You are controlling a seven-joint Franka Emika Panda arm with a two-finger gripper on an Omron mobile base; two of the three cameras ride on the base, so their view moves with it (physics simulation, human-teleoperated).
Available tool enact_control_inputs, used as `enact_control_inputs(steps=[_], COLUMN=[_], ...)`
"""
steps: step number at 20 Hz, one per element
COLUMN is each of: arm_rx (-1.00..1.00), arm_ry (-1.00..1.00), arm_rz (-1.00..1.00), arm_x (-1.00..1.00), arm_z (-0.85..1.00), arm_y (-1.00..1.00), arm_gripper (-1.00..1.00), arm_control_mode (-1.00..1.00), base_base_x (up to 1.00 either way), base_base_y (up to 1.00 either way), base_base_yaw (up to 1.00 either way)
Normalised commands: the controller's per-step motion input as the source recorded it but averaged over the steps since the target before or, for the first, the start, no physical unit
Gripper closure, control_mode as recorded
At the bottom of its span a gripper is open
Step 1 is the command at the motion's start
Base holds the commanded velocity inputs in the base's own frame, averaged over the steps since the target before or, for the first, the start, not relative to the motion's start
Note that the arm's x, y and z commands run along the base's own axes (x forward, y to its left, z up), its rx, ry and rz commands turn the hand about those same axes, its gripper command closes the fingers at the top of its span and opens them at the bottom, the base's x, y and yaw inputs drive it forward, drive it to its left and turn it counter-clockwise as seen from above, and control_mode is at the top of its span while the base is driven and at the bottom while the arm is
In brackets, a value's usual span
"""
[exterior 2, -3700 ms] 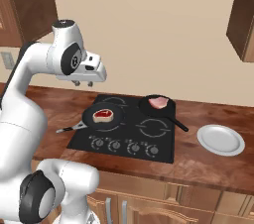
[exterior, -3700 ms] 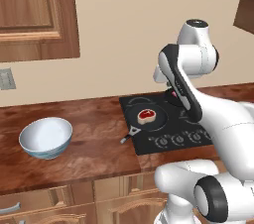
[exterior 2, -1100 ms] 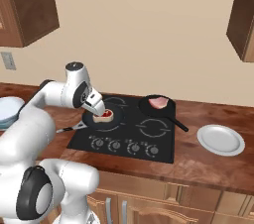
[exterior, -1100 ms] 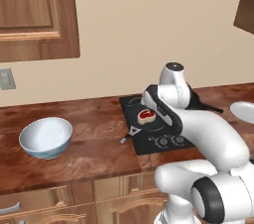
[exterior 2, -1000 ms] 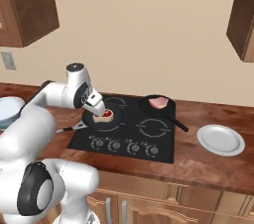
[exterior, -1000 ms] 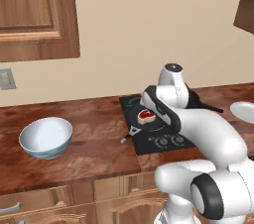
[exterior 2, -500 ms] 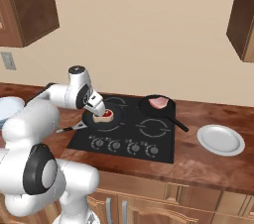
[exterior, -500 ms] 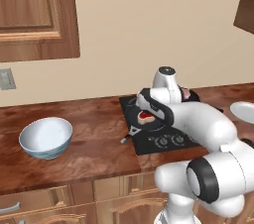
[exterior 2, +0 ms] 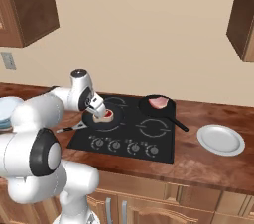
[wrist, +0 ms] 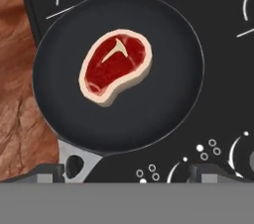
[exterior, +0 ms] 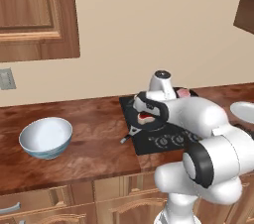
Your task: Place one of the steaks on the plate and the other in the bowl. Then place the bowl in the fridge.
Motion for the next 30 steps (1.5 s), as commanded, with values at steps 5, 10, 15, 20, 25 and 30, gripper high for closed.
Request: enact_control_inputs(steps=[5,10,15,20,25,30], arm_rx=[0.00,0.00,0.00,0.00,0.00,0.00], arm_ry=[0.03,0.02,0.02,0.05,0.08,0.04], arm_rz=[0.00,-0.01,-0.03,-0.10,-0.14,-0.12], arm_x=[0.26,0.34,0.29,0.14,0.09,0.06], arm_z=[-0.27,-0.19,-0.15,-0.09,-0.08,-0.10], arm_y=[0.07,0.00,0.06,0.09,0.00,0.00], arm_gripper=[-1.00,-1.00,-1.00,-1.00,-1.00,-1.00], arm_control_mode=[-1.00,-1.00,-1.00,-1.00,-1.00,-1.00], base_base_x=[0.00,0.00,0.00,0.00,0.00,0.00], base_base_y=[0.00,0.00,0.00,0.00,0.00,0.00], base_base_yaw=[0.00,0.00,0.00,0.00,0.00,0.00])
